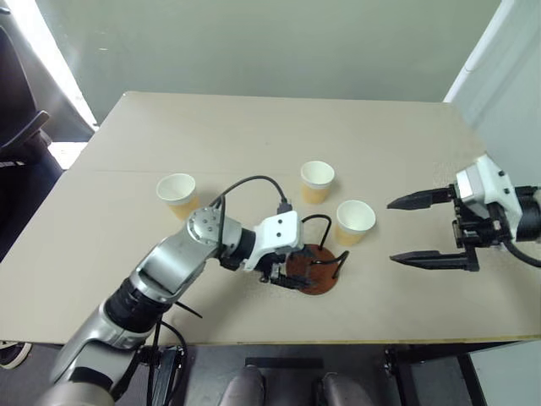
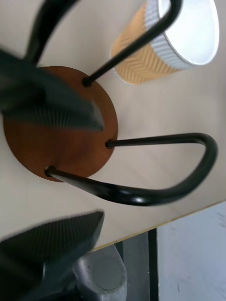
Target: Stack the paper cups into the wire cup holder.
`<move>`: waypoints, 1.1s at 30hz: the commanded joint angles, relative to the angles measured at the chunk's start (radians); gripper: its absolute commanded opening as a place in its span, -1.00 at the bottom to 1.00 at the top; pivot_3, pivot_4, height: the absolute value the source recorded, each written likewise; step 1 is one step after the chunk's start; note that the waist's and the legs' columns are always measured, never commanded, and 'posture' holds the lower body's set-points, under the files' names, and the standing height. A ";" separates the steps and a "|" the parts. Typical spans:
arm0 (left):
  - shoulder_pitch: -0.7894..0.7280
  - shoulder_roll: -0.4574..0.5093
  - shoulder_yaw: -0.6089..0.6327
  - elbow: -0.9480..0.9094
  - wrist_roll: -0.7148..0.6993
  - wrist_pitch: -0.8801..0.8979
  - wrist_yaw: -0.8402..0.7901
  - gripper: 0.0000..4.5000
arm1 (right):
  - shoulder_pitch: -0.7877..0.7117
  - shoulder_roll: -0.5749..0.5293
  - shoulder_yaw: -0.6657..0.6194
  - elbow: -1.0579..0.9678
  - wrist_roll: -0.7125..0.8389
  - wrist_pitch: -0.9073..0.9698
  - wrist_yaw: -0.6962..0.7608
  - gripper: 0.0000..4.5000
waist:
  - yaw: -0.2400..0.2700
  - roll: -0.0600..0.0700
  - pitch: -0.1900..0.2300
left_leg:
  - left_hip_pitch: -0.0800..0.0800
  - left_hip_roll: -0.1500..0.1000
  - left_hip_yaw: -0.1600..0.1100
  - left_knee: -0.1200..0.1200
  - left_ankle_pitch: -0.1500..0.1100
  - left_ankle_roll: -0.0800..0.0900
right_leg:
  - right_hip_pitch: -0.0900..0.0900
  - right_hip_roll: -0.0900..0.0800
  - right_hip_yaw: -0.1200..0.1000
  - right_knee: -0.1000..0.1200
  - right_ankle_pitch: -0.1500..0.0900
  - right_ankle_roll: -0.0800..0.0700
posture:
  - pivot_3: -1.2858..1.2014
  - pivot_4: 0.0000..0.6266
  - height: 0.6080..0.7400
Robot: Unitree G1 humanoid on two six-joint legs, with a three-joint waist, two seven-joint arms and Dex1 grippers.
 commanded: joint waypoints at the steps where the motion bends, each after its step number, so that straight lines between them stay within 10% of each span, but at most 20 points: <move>1: -0.007 0.004 0.034 -0.054 0.004 -0.009 0.022 0.79 | -0.059 -0.009 0.058 0.038 -0.074 -0.056 0.006 1.00 | 0.000 0.000 0.000 | 0.000 0.000 0.000 0.000 0.000 0.000 | 0.000 0.000 0.000 0.000 0.000 0.000 | 0.03 -0.52 1.00; 27: 0.176 0.305 0.683 -0.279 -0.338 0.221 0.180 0.79 | -0.443 0.338 0.515 0.694 -0.601 -0.554 0.199 1.00 | -0.004 0.000 0.000 | -0.001 0.001 0.001 -0.003 -0.001 0.000 | -0.005 -0.001 0.000 0.001 0.001 -0.004 | 0.03 -0.52 1.00; 33: 0.224 0.327 0.674 -0.307 -0.363 0.226 0.208 0.82 | -0.467 0.391 0.527 0.761 -0.679 -0.651 0.169 0.26 | -0.005 0.000 0.000 | -0.001 0.002 0.001 -0.005 -0.002 -0.002 | -0.007 -0.001 -0.001 0.002 -0.001 -0.007 | 0.03 -0.52 1.00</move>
